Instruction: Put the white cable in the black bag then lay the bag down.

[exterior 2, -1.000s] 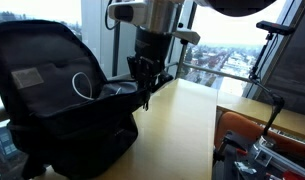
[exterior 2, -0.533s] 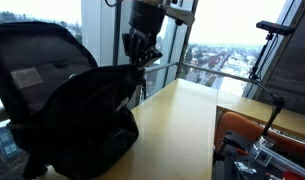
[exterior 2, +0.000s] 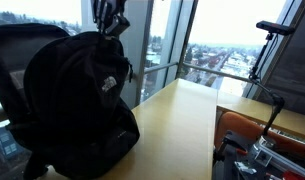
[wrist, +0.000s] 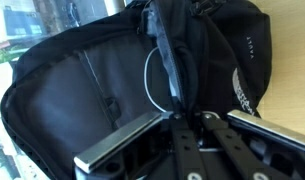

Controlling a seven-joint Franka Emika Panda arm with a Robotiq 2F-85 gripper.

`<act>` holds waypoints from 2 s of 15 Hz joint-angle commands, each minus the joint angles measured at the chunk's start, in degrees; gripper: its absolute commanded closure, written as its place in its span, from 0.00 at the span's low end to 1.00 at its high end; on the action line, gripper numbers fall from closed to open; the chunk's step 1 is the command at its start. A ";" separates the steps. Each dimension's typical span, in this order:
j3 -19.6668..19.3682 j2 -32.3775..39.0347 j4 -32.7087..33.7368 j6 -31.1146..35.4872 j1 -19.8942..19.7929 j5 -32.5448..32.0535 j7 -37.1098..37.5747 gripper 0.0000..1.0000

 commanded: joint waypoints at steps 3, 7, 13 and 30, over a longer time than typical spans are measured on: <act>-0.32 12.77 18.40 -4.55 2.11 0.99 -7.54 0.98; -0.63 17.20 28.10 -9.15 3.37 1.93 -11.58 0.98; 0.72 20.16 40.71 -17.60 4.93 1.66 -13.35 0.98; -1.50 9.60 38.93 -24.99 12.90 0.01 11.40 0.98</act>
